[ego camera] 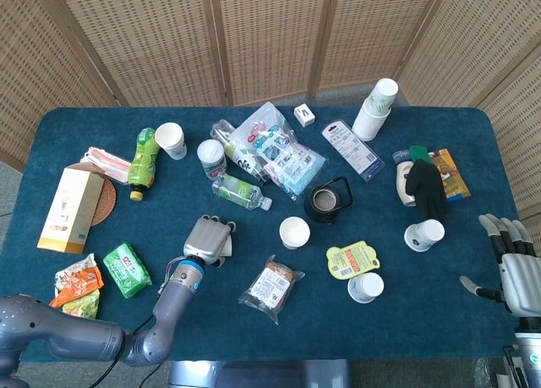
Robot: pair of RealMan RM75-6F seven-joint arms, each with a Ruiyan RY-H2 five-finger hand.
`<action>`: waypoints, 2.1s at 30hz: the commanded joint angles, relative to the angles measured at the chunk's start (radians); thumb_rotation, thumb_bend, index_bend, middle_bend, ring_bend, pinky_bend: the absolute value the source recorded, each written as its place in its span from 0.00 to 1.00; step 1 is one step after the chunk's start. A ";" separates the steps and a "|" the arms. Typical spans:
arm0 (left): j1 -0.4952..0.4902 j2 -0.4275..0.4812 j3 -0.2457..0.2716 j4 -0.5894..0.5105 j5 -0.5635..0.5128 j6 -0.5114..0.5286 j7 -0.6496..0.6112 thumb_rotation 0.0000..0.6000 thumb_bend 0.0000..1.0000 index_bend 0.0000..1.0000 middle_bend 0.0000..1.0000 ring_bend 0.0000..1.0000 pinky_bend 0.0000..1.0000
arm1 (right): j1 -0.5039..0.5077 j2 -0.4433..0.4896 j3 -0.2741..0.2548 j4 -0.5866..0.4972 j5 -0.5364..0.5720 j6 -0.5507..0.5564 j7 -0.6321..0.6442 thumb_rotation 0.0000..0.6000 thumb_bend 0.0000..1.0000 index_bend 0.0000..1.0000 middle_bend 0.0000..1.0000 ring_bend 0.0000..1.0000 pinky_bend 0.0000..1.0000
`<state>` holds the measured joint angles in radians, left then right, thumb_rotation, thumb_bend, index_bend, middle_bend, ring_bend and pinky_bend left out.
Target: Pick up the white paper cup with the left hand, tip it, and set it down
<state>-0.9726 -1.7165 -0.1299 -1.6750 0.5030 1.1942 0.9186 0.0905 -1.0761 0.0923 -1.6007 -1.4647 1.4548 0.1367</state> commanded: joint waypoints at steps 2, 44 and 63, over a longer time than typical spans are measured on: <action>0.009 0.006 -0.002 -0.009 0.017 0.004 -0.016 1.00 0.35 0.29 0.48 0.30 0.32 | 0.000 0.000 -0.001 0.000 0.000 -0.001 0.000 1.00 0.00 0.00 0.00 0.00 0.00; 0.345 -0.186 -0.032 0.436 0.767 -0.050 -1.202 1.00 0.32 0.26 0.46 0.24 0.23 | 0.006 -0.011 -0.006 0.003 0.002 -0.014 -0.026 1.00 0.00 0.00 0.00 0.00 0.00; 0.392 -0.183 0.033 0.518 0.871 -0.042 -1.195 1.00 0.31 0.22 0.39 0.15 0.14 | 0.007 -0.015 -0.007 0.003 0.001 -0.015 -0.037 1.00 0.00 0.00 0.00 0.00 0.00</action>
<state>-0.5827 -1.9069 -0.1065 -1.1542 1.3642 1.1612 -0.2621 0.0973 -1.0909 0.0849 -1.5983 -1.4635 1.4398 0.0995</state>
